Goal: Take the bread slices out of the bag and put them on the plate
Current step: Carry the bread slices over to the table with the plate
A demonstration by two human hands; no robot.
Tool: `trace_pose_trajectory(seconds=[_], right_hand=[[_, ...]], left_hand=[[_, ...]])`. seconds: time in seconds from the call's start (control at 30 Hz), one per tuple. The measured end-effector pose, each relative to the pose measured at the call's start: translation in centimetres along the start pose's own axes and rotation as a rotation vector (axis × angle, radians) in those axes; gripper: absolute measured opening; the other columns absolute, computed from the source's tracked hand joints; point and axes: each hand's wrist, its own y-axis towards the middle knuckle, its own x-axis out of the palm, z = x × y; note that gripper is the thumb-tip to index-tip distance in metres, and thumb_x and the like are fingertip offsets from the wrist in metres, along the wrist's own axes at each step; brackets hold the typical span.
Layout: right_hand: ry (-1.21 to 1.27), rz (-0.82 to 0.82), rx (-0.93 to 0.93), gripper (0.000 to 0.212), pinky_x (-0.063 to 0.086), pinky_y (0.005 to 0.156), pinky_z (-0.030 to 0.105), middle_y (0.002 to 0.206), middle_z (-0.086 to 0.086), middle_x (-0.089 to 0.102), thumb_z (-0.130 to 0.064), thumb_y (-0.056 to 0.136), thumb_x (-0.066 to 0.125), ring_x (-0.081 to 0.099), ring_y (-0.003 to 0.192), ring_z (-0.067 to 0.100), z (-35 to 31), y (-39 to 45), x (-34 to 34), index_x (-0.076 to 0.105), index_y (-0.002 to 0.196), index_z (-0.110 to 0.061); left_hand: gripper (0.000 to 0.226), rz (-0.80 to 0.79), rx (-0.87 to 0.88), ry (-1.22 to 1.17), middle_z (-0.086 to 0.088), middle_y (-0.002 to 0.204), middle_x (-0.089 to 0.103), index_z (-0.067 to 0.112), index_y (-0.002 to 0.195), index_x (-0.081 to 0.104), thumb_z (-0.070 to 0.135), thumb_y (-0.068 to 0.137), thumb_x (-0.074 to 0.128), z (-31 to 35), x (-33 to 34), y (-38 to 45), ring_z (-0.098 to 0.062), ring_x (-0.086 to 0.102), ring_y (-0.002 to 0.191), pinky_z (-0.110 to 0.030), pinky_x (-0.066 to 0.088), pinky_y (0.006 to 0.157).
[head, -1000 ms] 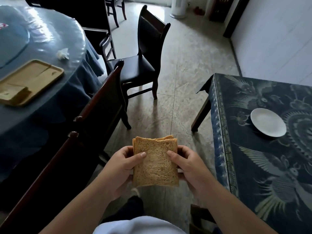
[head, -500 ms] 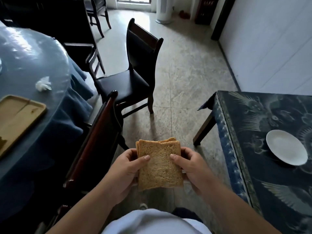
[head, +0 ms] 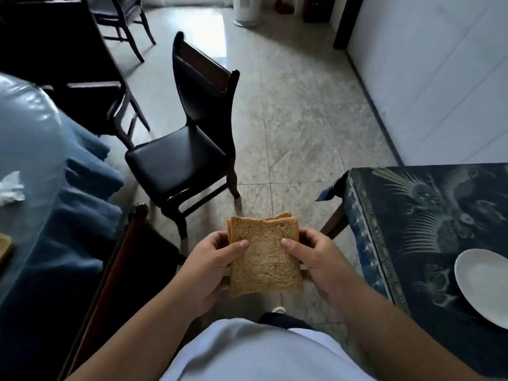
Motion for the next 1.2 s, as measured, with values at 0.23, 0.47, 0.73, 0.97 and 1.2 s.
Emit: trace_pose_trajectory(seconds=[0.23,0.47,0.73,0.97,1.2], right_hand=[[0.027,0.101,-0.044,0.027,0.061,0.066,0.034,0.097,-0.003,0.078,-0.026,0.088,0.073,0.075,0.088,0.016,-4.8,5.6,-4.8,0.066,0.114,-0.022],[0.217,0.448,-0.067,0.013,0.060,0.061,0.033,0.092,0.002,0.079,-0.020,0.087,0.074,0.076,0.083,0.023,-5.6,7.1,-8.2,0.072,0.099,-0.024],[0.460,0.973,-0.084,0.009,0.058,0.061,0.034,0.088,-0.001,0.079,-0.029,0.086,0.074,0.076,0.078,0.021,-4.4,3.0,-9.3,0.075,0.086,-0.038],[0.647,1.282,-0.123,0.029,0.059,0.065,0.038,0.090,0.002,0.077,-0.054,0.065,0.076,0.075,0.082,0.023,-1.8,-2.3,-7.8,0.074,0.088,-0.036],[0.694,1.365,-0.156,0.032,0.058,0.058,0.027,0.090,0.000,0.078,-0.056,0.063,0.077,0.076,0.079,0.018,0.1,-6.2,-9.2,0.074,0.088,-0.036]], left_hand=[[0.050,-0.146,-0.009,0.075,-0.005,0.092,0.079,0.013,0.112,0.064,0.029,0.068,0.080,6.0,5.4,7.8,-0.026,0.075,0.085,-0.039,0.060,0.062],[0.039,-0.382,-0.127,0.285,-0.011,0.096,0.075,0.011,0.108,0.068,0.022,0.074,0.082,9.6,11.2,16.2,-0.027,0.074,0.086,-0.052,0.061,0.069],[0.027,-0.871,-0.262,0.705,-0.009,0.099,0.078,0.009,0.113,0.064,0.015,0.087,0.067,10.9,21.8,20.7,-0.028,0.073,0.096,-0.051,0.061,0.076],[0.029,-1.153,-0.357,0.945,-0.012,0.114,0.073,0.010,0.117,0.063,0.017,0.089,0.067,7.2,28.5,18.2,-0.029,0.071,0.103,-0.054,0.059,0.084],[0.026,-1.210,-0.392,0.966,-0.006,0.096,0.077,0.010,0.114,0.062,0.017,0.089,0.068,3.7,31.4,15.3,-0.024,0.075,0.087,-0.039,0.061,0.065]])
